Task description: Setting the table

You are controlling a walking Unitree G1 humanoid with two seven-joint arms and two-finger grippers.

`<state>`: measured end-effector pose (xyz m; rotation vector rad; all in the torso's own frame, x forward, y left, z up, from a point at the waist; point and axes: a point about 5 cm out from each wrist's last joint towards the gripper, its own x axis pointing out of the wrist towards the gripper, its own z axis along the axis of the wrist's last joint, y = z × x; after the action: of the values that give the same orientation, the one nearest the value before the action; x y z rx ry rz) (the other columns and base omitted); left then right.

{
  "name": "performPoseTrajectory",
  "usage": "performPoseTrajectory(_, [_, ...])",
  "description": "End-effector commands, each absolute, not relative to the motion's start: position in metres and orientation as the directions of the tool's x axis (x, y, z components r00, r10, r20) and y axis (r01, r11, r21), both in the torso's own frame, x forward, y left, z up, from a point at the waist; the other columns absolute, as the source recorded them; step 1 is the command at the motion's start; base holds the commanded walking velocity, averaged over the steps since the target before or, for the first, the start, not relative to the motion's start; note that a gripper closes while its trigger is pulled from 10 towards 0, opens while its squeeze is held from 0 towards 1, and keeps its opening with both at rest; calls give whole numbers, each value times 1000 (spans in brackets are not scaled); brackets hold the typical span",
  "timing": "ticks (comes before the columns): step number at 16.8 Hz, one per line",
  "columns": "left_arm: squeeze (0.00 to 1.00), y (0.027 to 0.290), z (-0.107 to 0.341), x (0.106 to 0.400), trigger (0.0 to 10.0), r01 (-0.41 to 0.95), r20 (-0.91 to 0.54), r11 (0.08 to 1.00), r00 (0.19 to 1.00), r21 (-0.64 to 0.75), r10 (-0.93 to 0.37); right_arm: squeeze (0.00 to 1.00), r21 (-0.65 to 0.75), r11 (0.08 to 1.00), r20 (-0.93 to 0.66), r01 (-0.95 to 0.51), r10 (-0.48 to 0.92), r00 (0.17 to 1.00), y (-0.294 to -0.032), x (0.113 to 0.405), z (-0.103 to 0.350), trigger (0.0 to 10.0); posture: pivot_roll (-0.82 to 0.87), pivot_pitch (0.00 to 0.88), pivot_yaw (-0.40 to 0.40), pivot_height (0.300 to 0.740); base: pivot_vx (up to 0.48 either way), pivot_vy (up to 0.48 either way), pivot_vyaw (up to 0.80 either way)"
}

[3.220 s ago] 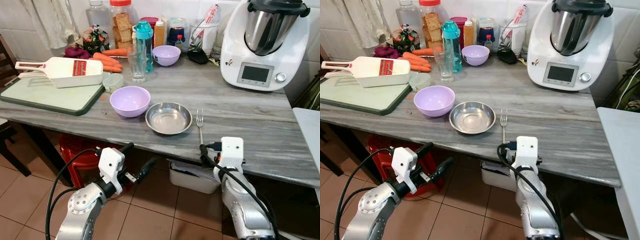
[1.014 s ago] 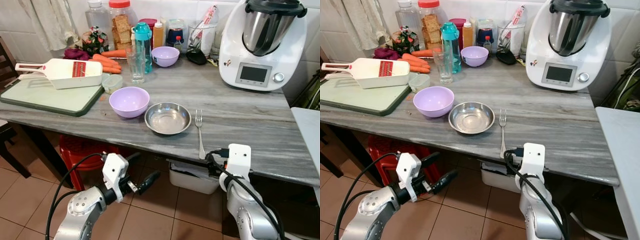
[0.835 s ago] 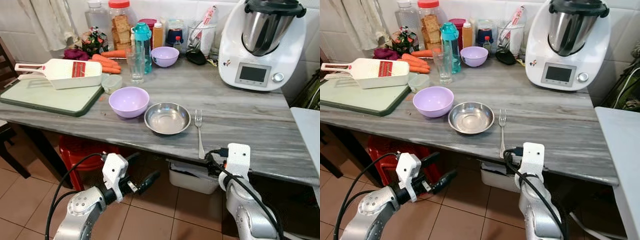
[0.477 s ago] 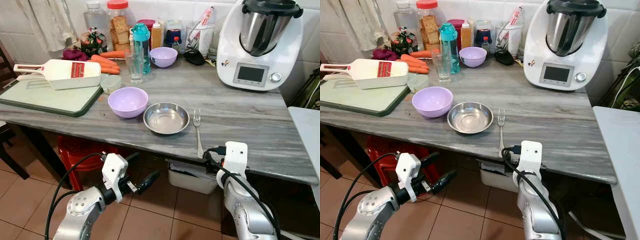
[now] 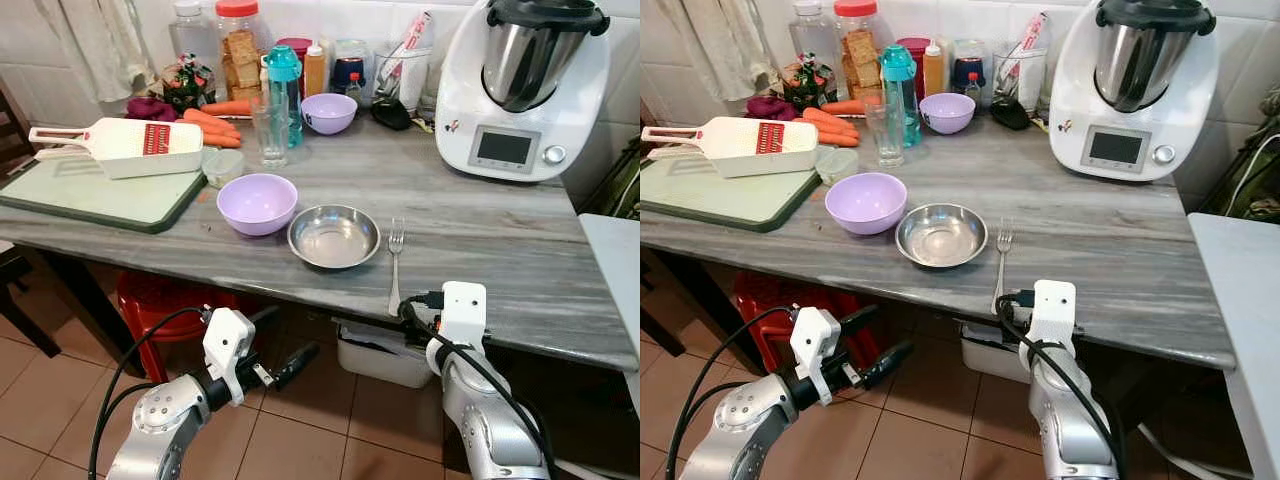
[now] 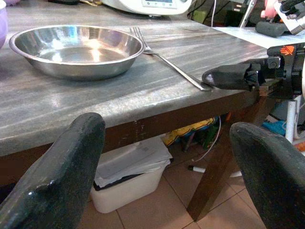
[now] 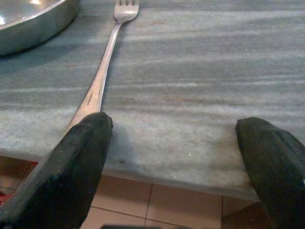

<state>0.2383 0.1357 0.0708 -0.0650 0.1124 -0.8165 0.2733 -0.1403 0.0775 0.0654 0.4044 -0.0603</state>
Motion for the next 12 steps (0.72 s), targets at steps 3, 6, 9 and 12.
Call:
performPoseTrajectory(3, [0, 138, 73, 238, 10000, 729, -80, 679, 675, -88, -734, 0, 79, 996, -411, 27, 8, 912, -129, 276, 75, 10000, 14, 0, 16, 740, 0, 0, 0])
performPoseTrajectory(6, [0, 139, 73, 238, 10000, 726, -81, 683, 678, -86, -731, 0, 49, 998, -367, 45, -24, 930, -135, 274, 80, 10000, 16, 0, 18, 740, 0, 0, 0])
performPoseTrajectory(9, [0, 139, 74, 237, 10000, 719, -73, 690, 687, -84, -723, 0, 9, 998, -288, 63, -58, 956, -142, 269, 91, 10000, 13, 0, 21, 740, 0, 0, 0])
performPoseTrajectory(12, [0, 137, 78, 244, 10000, 706, -48, 703, 702, -83, -710, 0, -88, 993, -117, 84, -94, 989, -153, 265, 113, 10000, 3, 0, 23, 740, 0, 0, 0])
